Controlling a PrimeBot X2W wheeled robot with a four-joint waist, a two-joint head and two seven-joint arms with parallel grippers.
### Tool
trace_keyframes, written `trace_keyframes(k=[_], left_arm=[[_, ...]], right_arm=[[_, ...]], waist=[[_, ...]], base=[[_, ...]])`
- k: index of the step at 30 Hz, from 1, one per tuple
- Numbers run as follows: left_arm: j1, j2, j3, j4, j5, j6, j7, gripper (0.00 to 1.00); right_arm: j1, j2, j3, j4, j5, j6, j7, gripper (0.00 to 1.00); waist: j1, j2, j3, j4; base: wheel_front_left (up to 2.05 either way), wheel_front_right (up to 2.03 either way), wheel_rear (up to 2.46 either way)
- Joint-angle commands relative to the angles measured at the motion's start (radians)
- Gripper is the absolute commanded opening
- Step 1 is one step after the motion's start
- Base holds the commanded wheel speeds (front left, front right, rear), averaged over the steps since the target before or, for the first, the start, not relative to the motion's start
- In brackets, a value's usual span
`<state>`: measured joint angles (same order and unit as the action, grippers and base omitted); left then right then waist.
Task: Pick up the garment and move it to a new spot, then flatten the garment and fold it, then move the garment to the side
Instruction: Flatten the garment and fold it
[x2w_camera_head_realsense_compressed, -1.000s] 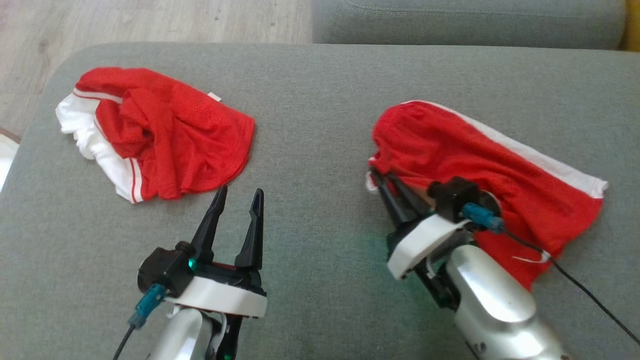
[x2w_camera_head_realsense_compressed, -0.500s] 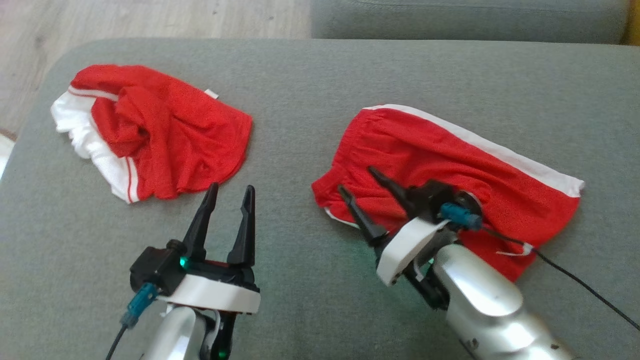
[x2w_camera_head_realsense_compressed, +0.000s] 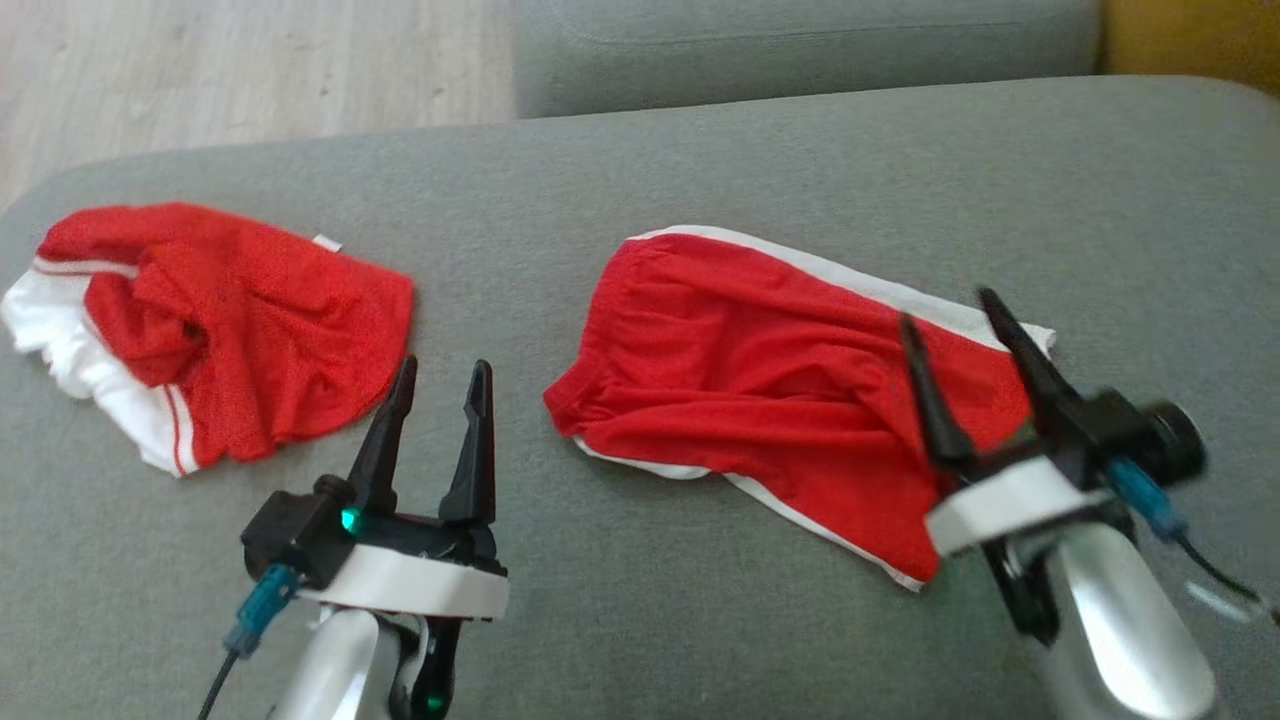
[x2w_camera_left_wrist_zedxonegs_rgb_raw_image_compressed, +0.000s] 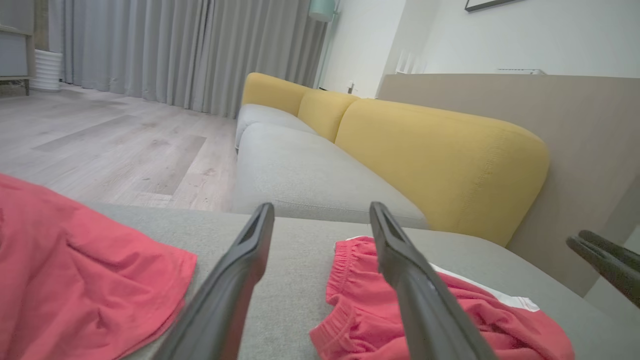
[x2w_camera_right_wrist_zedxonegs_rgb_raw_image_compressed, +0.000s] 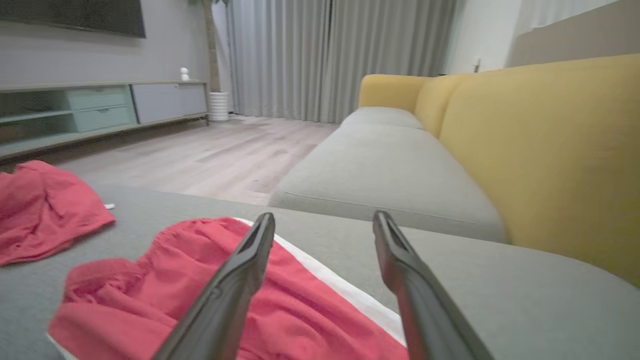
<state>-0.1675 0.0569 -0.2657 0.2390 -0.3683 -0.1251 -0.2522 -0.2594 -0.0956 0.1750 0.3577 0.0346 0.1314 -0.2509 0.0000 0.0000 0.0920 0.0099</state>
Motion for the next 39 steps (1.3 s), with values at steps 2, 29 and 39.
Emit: trace_keyframes(k=[2,29,39], left_arm=[[-0.026,0.010,0.020,-0.032,0.009,-0.006,-0.010,1.00],[-0.039,0.015,-0.005,-0.011,-0.005,-0.006,-0.010,1.00],[-0.042,0.012,-0.001,-0.015,-0.005,-0.006,-0.010,1.00]], right_arm=[[0.044,0.026,-0.040,-0.063,-0.043,-0.001,-0.011,1.00],[0.168,-0.003,0.193,0.064,-0.017,-0.001,0.142,1.00],[0.130,-0.029,0.180,0.140,-0.036,-0.001,0.256,0.58]], waist=[[0.0000,0.0000,-0.006,-0.018],[0.0000,0.0000,0.004,-0.029],[0.0000,0.0000,0.019,-0.001]], base=[[0.00,0.00,0.00],[0.00,0.00,0.00],[0.00,0.00,0.00]])
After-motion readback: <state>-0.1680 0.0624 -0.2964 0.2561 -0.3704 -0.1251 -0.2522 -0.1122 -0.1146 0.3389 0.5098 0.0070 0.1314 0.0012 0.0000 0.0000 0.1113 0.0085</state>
